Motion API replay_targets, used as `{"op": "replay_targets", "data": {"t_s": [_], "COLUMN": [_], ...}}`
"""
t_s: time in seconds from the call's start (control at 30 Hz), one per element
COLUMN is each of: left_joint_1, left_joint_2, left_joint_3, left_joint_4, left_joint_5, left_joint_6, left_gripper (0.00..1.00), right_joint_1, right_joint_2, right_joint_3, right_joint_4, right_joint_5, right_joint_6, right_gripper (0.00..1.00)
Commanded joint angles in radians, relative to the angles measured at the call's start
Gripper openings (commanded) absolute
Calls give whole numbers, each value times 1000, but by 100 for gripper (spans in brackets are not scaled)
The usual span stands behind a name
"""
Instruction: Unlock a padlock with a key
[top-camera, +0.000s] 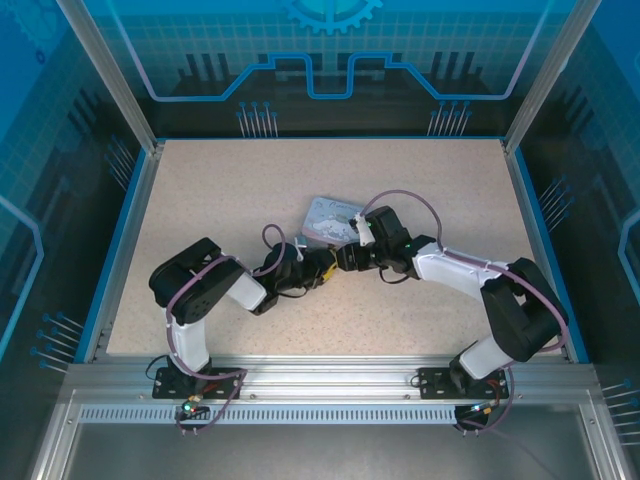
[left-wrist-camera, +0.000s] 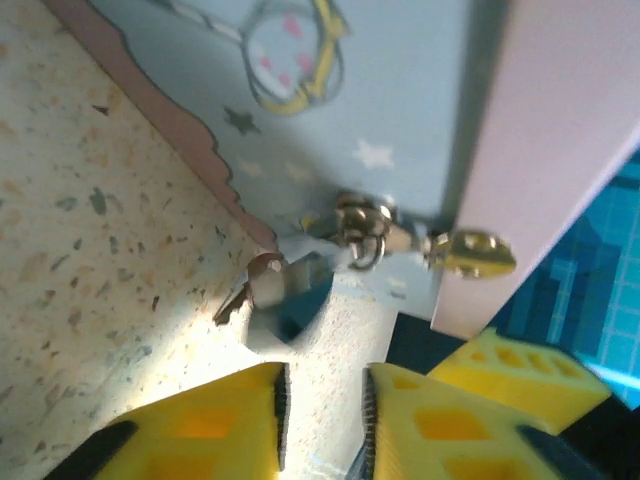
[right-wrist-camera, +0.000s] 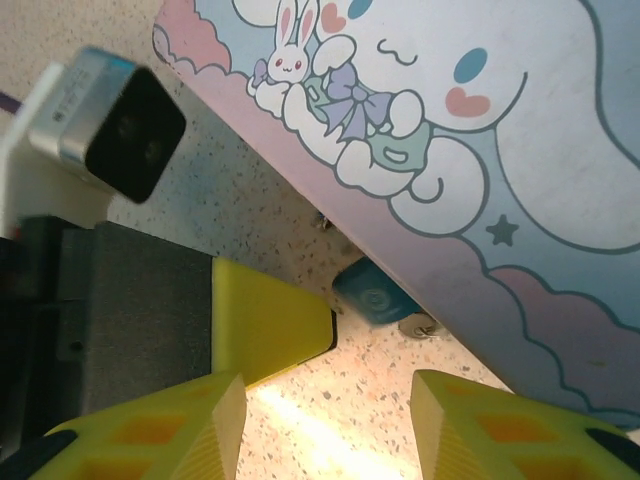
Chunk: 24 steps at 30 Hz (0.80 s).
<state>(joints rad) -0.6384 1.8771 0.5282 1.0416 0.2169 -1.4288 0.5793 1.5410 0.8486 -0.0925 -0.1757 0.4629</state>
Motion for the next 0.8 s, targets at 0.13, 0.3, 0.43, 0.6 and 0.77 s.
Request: {"op": "replay_targets", "data": {"t_s": [0.13,0.3,0.43,0.6,0.77], "left_joint_1": [-6,-1,23,56,89], "left_joint_2": [-96,-225,-366,-535,-626], "left_joint_3": [-51,-96,-110,-54,12], "left_joint_4": [-46,-115,-242,-500,-668], "left_joint_5": [36,21,-2,-44,-88], "left_joint_6": [71,109,163,292,383], "left_gripper": [48,55,58,63,67], "right_joint_1": [-28,-52,-72,-112,-156], "right_joint_2": [75,113,162,244,322], "right_joint_3": [-7,25,81,170,281], "right_joint_4": [27,41,46,44,43], "right_joint_5": [14,1,-18,-51,-90], "right_joint_6": [99,124,135,148,182], "right_gripper": [50,51,51,51,51]}}
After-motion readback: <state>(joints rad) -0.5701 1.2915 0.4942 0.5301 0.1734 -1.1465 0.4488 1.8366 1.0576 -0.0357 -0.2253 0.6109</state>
